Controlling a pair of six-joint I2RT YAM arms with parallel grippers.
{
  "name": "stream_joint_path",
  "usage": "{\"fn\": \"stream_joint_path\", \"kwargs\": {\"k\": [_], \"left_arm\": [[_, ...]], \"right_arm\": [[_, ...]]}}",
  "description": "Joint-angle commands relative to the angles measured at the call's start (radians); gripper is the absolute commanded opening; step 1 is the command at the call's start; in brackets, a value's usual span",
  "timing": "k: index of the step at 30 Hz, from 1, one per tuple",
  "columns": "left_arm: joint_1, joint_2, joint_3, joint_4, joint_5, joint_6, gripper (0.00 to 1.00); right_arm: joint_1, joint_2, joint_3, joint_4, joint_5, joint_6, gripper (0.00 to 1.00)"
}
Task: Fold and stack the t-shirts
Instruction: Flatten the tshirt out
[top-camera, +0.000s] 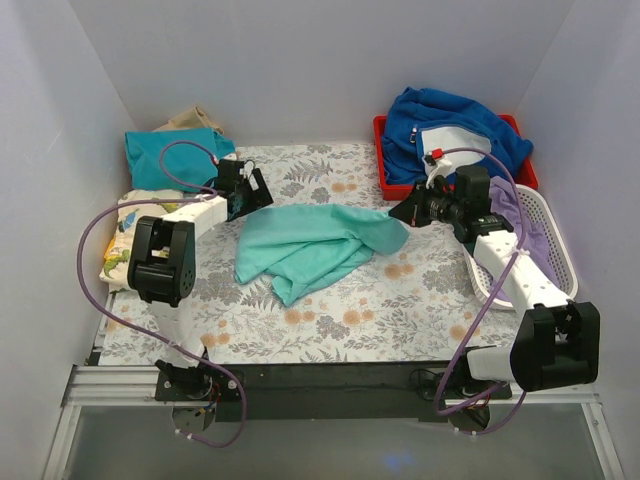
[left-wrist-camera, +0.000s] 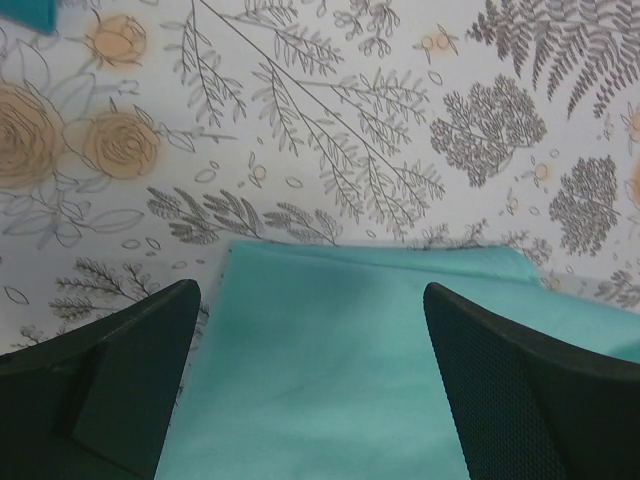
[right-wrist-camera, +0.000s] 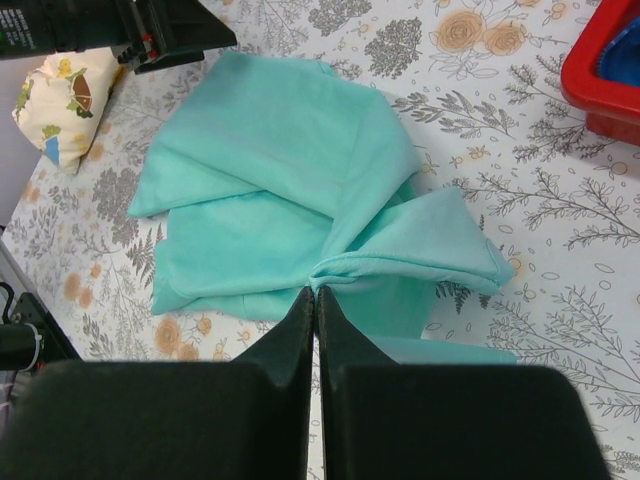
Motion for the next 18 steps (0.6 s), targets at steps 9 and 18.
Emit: {"fn": "stream_joint_path", "kwargs": {"k": [9, 18], "left_arm": [[-0.008, 0.126, 0.101, -0.005, -0.067, 0.050, 0.90], [-0.031, 0.076, 0.043, 0.037, 0.060, 0.046, 0.13]], "right_arm": [[0.004, -0.044, -0.032, 0.016, -0.018, -0.010, 0.01], [0.006, -0.018, -0.019, 0.015, -0.016, -0.011, 0.01]]}}
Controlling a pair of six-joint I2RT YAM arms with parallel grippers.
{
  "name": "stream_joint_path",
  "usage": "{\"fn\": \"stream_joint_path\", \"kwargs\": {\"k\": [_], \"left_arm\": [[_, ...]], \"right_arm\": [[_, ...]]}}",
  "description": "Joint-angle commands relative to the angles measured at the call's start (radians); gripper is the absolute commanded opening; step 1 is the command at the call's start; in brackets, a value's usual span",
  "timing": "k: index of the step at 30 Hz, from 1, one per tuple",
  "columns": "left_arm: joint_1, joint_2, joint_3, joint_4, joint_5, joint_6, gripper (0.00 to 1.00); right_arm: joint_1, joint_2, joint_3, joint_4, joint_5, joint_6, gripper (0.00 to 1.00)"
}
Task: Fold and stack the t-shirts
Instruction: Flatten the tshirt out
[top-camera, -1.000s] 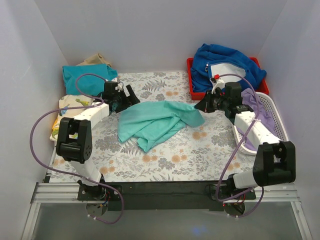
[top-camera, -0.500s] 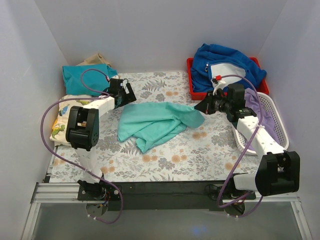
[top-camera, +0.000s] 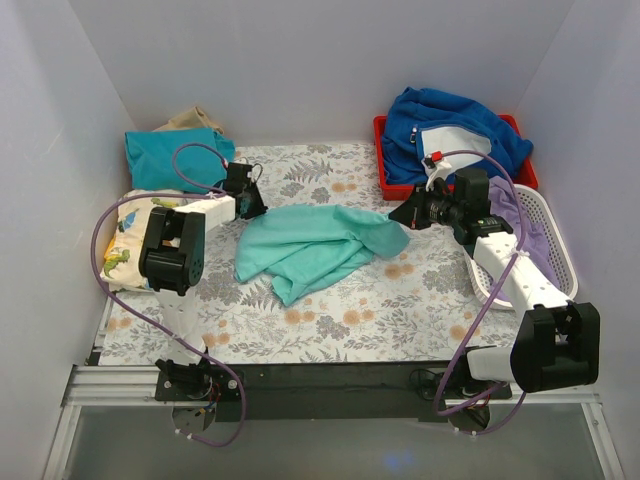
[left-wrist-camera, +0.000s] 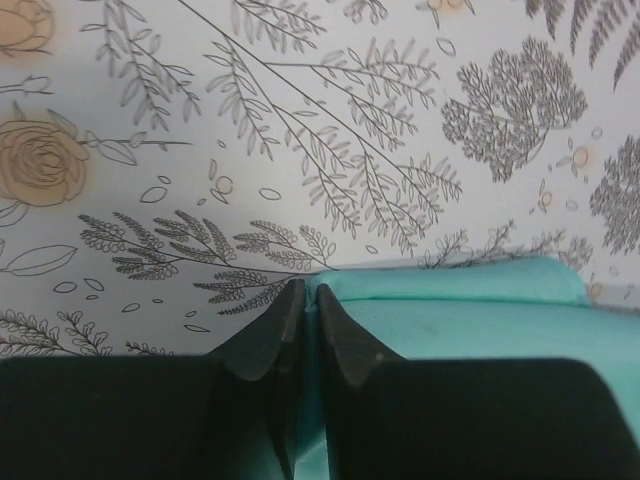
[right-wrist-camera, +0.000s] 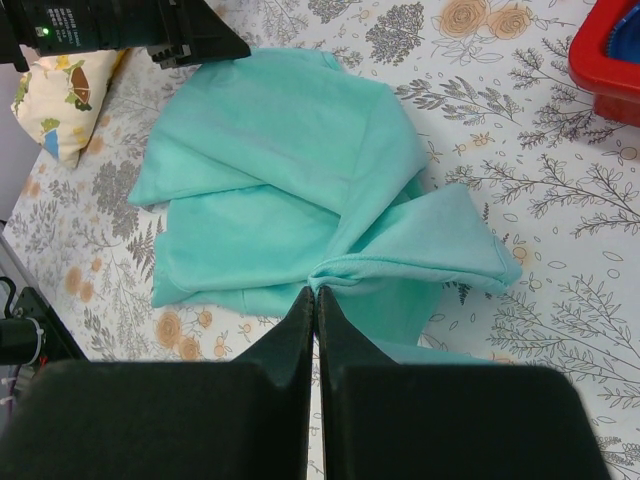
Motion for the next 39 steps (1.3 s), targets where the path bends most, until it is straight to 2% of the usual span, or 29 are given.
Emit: {"fn": "stream_joint_path", "kwargs": {"k": [1, 2, 6, 13, 14, 20, 24, 31, 36, 39], "left_arm": [[-0.026, -0.057, -0.024, 0.009, 0.069, 0.013, 0.05], [-0.030, -0.063, -0.036, 0.009, 0.070, 0.011, 0.00], [-0.042, -0.118, -0.081, 0.008, 0.073, -0.007, 0.00], [-0.045, -0.368, -0.037, -0.093, 0.127, 0.031, 0.00], [-0.045, -0.441, -0.032, -0.109, 0.147, 0.030, 0.00], [-0.051, -0.684, -0.047, -0.233, 0.298, 0.030, 0.00], [-0.056, -0.935, -0.135, -0.279, 0.410, 0.031, 0.00], [-0.065, -1.279, -0.153, -0.455, 0.497, 0.041, 0.00], [-0.063, -1.376, -0.042, -0.624, 0.503, 0.045, 0.00], [-0.063, -1.376, 0.008, -0.708, 0.439, 0.009, 0.00]], "right_arm": [[0.005, -0.004, 0.007, 0.019, -0.013, -0.009, 0.01], [0.005, -0.003, 0.007, 0.019, -0.016, -0.010, 0.01], [0.005, -0.006, 0.004, 0.017, -0.010, -0.013, 0.01], [0.003, -0.081, 0.050, -0.085, 0.036, -0.074, 0.01], [0.003, -0.097, 0.060, -0.099, 0.033, -0.084, 0.01], [0.005, -0.283, 0.093, -0.240, -0.013, -0.131, 0.01], [0.005, -0.467, 0.154, -0.357, -0.025, -0.163, 0.01], [0.006, -0.722, 0.263, -0.501, -0.091, -0.162, 0.01], [0.005, -0.808, 0.321, -0.513, -0.137, -0.122, 0.01], [0.006, -0.790, 0.352, -0.512, -0.139, -0.108, 0.01]]}}
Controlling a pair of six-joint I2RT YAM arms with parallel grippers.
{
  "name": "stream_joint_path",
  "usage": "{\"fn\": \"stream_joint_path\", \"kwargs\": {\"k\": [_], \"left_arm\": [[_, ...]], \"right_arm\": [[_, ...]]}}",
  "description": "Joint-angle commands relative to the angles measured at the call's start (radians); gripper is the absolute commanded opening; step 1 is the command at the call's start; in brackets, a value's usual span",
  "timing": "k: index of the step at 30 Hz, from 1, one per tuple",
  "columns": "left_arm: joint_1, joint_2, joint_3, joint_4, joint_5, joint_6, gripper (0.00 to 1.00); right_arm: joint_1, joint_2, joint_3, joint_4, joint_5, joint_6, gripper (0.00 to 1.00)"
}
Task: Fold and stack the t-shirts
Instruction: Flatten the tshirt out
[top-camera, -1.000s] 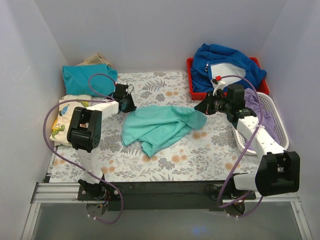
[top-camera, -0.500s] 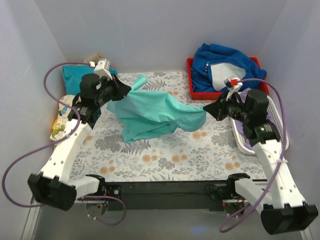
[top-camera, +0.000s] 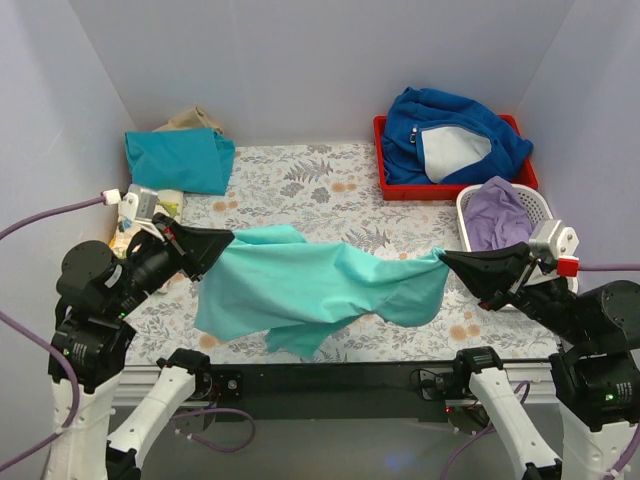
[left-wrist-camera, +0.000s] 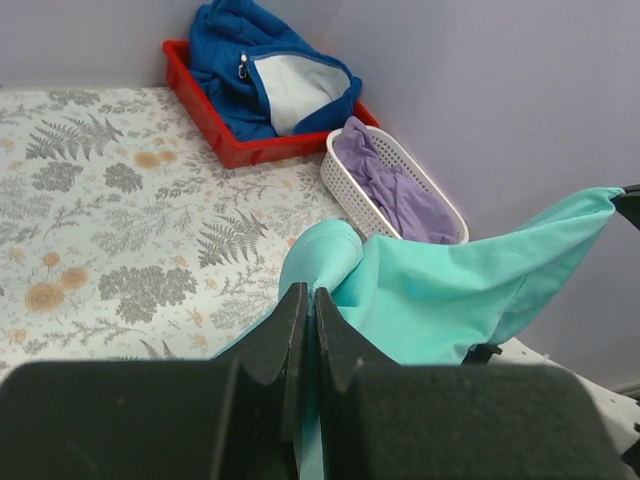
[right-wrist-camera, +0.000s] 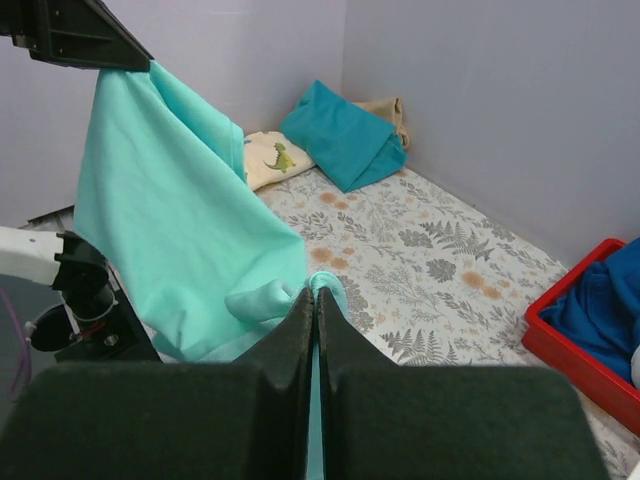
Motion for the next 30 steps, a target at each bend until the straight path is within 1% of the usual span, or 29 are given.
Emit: {"fn": "stream_joint_path", "kwargs": {"k": [1, 2, 3, 4, 7, 8, 10, 11, 12, 13, 14, 15, 16, 17, 19, 20, 21, 22, 23, 26, 27, 28, 29, 30], "left_arm": [[-0.001, 0.028, 0.065, -0.166, -0.056, -0.068, 0.00], [-0.001, 0.044, 0.063, -0.202, -0.104, -0.089, 0.00], [-0.001, 0.050, 0.049, -0.203, -0.109, -0.106, 0.00], [-0.001, 0.051, -0.023, -0.186, -0.106, -0.135, 0.00], [-0.002, 0.064, -0.164, -0.079, -0.119, -0.187, 0.00], [-0.001, 0.074, -0.262, -0.009, -0.120, -0.204, 0.00], [-0.001, 0.132, -0.338, 0.059, -0.162, -0.221, 0.00], [-0.001, 0.165, -0.396, 0.116, -0.169, -0.221, 0.00], [0.001, 0.197, -0.416, 0.145, -0.181, -0.222, 0.00], [0.001, 0.284, -0.421, 0.164, -0.200, -0.227, 0.00], [0.001, 0.326, -0.421, 0.200, -0.205, -0.221, 0.00], [0.001, 0.372, -0.422, 0.228, -0.214, -0.222, 0.00], [0.001, 0.443, -0.416, 0.248, -0.232, -0.221, 0.00], [0.001, 0.482, -0.412, 0.294, -0.243, -0.222, 0.00], [0.004, 0.575, -0.387, 0.331, -0.264, -0.213, 0.00], [0.004, 0.599, -0.373, 0.360, -0.277, -0.207, 0.16], [0.004, 0.620, -0.355, 0.372, -0.284, -0.195, 0.37], [0.005, 0.646, -0.337, 0.380, -0.307, -0.180, 0.95], [0.005, 0.685, -0.321, 0.382, -0.324, -0.169, 0.95], [0.005, 0.716, -0.263, 0.341, -0.359, -0.135, 0.95], [0.005, 0.703, -0.258, 0.330, -0.372, -0.133, 0.95], [0.005, 0.685, -0.267, 0.322, -0.381, -0.123, 0.95], [0.007, 0.636, -0.276, 0.317, -0.387, -0.110, 0.95], [0.005, 0.613, -0.281, 0.302, -0.398, -0.101, 0.95]], "right_arm": [[0.002, 0.046, 0.028, -0.028, -0.006, 0.042, 0.01], [0.003, 0.077, 0.028, -0.028, 0.006, 0.046, 0.01], [0.003, 0.091, 0.013, -0.022, 0.015, 0.046, 0.01], [0.002, 0.102, -0.009, -0.006, 0.040, 0.060, 0.01], [0.003, 0.174, -0.125, 0.079, 0.098, 0.077, 0.01], [0.003, 0.219, -0.162, 0.134, 0.110, 0.086, 0.01], [0.003, 0.273, -0.257, 0.208, 0.130, 0.092, 0.01], [0.003, 0.342, -0.280, 0.239, 0.142, 0.097, 0.01], [0.003, 0.385, -0.297, 0.280, 0.162, 0.103, 0.01], [0.003, 0.431, -0.312, 0.296, 0.169, 0.105, 0.01], [0.003, 0.523, -0.317, 0.322, 0.167, 0.102, 0.01], [0.003, 0.574, -0.314, 0.352, 0.175, 0.103, 0.01], [0.005, 0.624, -0.297, 0.368, 0.173, 0.100, 0.01], [0.003, 0.722, -0.285, 0.382, 0.176, 0.098, 0.01], [0.005, 0.815, -0.227, 0.389, 0.175, 0.085, 0.01], [0.003, 0.880, -0.216, 0.405, 0.178, 0.083, 0.01], [0.003, 0.910, -0.204, 0.415, 0.181, 0.083, 0.07], [0.005, 0.934, -0.192, 0.443, 0.170, 0.071, 0.15], [0.006, 0.965, -0.181, 0.460, 0.178, 0.074, 0.28], [0.006, 0.968, -0.173, 0.475, 0.205, 0.068, 0.51], [0.006, 0.958, -0.179, 0.474, 0.216, 0.065, 0.52], [0.006, 0.941, -0.188, 0.474, 0.234, 0.051, 0.56], [0.005, 0.895, -0.222, 0.474, 0.257, 0.051, 0.67], [0.006, 0.870, -0.239, 0.474, 0.315, 0.048, 0.68]]}}
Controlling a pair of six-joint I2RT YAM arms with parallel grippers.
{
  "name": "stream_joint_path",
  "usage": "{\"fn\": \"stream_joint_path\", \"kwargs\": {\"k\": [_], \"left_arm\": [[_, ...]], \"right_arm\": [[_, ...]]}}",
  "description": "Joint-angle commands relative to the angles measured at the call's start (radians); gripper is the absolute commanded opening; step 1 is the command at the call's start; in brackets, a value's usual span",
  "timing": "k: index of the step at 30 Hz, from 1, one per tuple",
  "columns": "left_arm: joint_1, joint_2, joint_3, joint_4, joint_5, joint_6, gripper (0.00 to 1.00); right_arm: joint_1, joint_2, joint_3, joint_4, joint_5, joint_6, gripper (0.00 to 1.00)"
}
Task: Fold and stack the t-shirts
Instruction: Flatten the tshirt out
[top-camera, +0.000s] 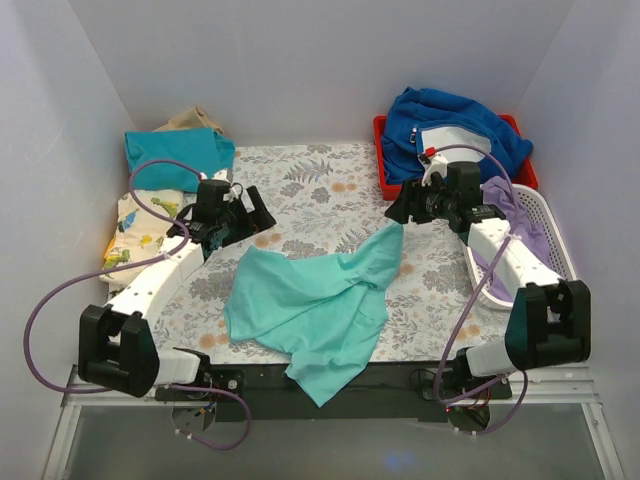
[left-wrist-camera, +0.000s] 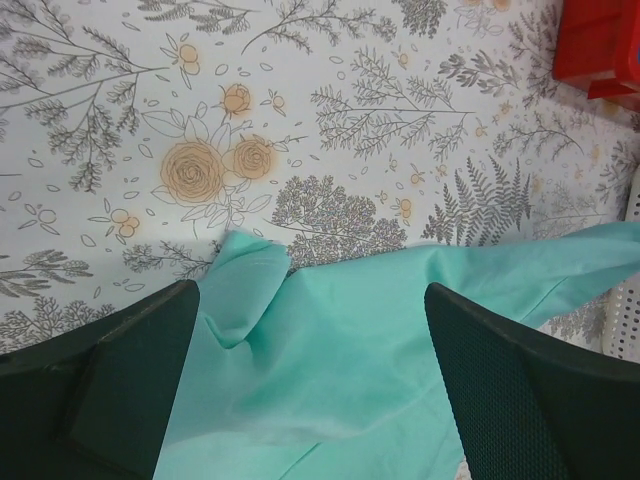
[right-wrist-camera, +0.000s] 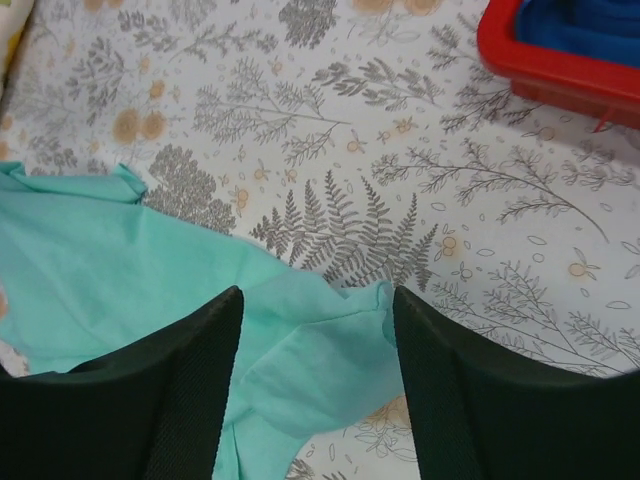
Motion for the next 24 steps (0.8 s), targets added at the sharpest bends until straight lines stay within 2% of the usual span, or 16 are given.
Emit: {"fn": "stream_joint_path", "kwargs": {"k": [1, 4, 7, 10, 14, 17, 24], "left_arm": [[0.005, -0.126, 0.007, -0.046, -0.071, 0.055, 0.95], [0.005, -0.218, -0.011, -0.120, -0.084, 0.060, 0.95], [0.001, -0.279, -0.078, -0.157, 0.091, 0.042, 0.95], [-0.009, -0.309, -0.151, -0.181, 0.192, 0.003, 0.96], [-0.054, -0.332, -0.289, -0.158, 0.193, -0.070, 0.96], [-0.113, -0.312, -0.280, -0.163, 0.130, -0.119, 0.96], [-0.175, -0.264, -0.346, -0.128, 0.131, -0.195, 0.96]], "right_arm": [[0.005, -0.154, -0.028, 0.069, 0.127, -0.034, 0.70], [0.003, -0.243, -0.099, 0.055, 0.239, -0.045, 0.79], [0.005, -0.276, -0.126, -0.021, 0.223, -0.039, 0.79], [0.005, -0.305, -0.201, -0.047, 0.198, -0.019, 0.79], [0.005, -0.322, -0.296, -0.044, 0.140, -0.005, 0.79], [0.005, -0.302, -0.347, -0.032, 0.117, 0.004, 0.79], [0.005, -0.242, -0.399, 0.072, -0.003, 0.061, 0.78]]}}
